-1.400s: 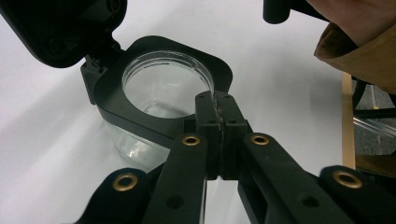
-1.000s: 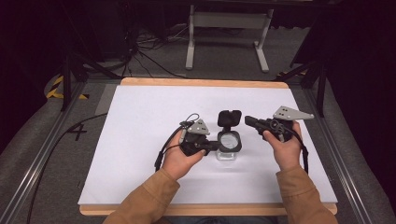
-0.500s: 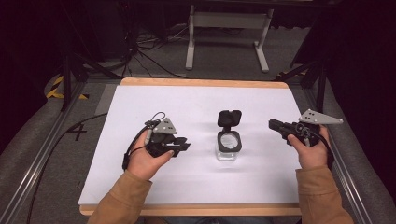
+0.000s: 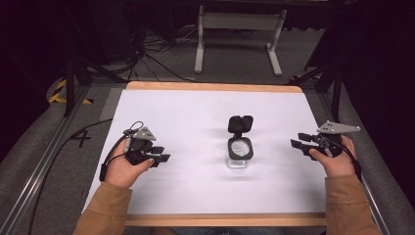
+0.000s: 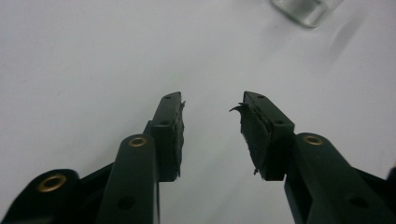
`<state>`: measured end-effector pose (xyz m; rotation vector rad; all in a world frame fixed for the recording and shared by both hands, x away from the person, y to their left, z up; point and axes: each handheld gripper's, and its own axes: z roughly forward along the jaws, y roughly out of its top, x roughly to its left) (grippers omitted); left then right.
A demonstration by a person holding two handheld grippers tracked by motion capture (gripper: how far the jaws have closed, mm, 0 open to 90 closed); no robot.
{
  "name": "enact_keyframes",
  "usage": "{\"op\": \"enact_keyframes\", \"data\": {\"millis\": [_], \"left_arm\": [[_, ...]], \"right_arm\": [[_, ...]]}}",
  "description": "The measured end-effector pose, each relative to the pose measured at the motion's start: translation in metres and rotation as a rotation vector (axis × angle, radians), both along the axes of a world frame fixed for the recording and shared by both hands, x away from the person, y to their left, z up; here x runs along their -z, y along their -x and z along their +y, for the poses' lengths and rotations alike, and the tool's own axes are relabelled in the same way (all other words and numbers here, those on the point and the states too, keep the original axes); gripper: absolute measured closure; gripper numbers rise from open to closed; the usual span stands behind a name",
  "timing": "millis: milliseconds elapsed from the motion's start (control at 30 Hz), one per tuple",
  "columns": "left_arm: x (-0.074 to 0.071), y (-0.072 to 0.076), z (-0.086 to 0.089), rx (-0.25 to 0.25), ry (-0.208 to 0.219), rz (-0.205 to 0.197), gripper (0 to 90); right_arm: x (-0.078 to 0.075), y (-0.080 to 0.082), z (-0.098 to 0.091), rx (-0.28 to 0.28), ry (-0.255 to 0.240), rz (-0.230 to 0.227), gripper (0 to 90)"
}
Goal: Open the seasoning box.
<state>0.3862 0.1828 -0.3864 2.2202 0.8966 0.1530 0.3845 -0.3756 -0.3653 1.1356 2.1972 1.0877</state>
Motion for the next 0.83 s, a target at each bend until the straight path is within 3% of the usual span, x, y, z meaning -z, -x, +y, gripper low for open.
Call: {"op": "enact_keyframes", "data": {"millis": [67,133,233,367,500,567,800,833], "left_arm": [[0.008,-0.004,0.009,-0.020,-0.015,-0.005,50.8],[0.016,-0.008,0.016,-0.035,-0.005,0.020,49.3],[0.024,-0.012,0.022,-0.049,-0.022,0.005,44.5],[0.031,-0.016,0.024,-0.077,-0.019,0.005,38.7],[0.039,-0.019,0.020,-0.110,-0.044,-0.006,33.5],[0.043,-0.021,0.018,-0.118,-0.053,-0.006,33.0],[0.047,-0.022,0.017,-0.125,-0.058,-0.012,32.0],[0.046,-0.022,0.017,-0.118,-0.060,-0.029,31.9]], "right_arm": [[0.008,-0.002,-0.006,0.014,-0.011,0.022,52.4],[0.016,-0.005,-0.011,0.027,-0.012,0.039,49.9],[0.028,-0.009,-0.018,0.042,-0.013,0.071,46.9],[0.044,-0.016,-0.025,0.065,-0.030,0.103,44.4],[0.063,-0.021,-0.028,0.071,-0.031,0.114,44.4],[0.069,-0.023,-0.029,0.075,-0.010,0.120,44.4],[0.071,-0.023,-0.023,0.064,-0.003,0.116,44.3],[0.071,-0.023,-0.022,0.062,0.002,0.111,44.3]]}}
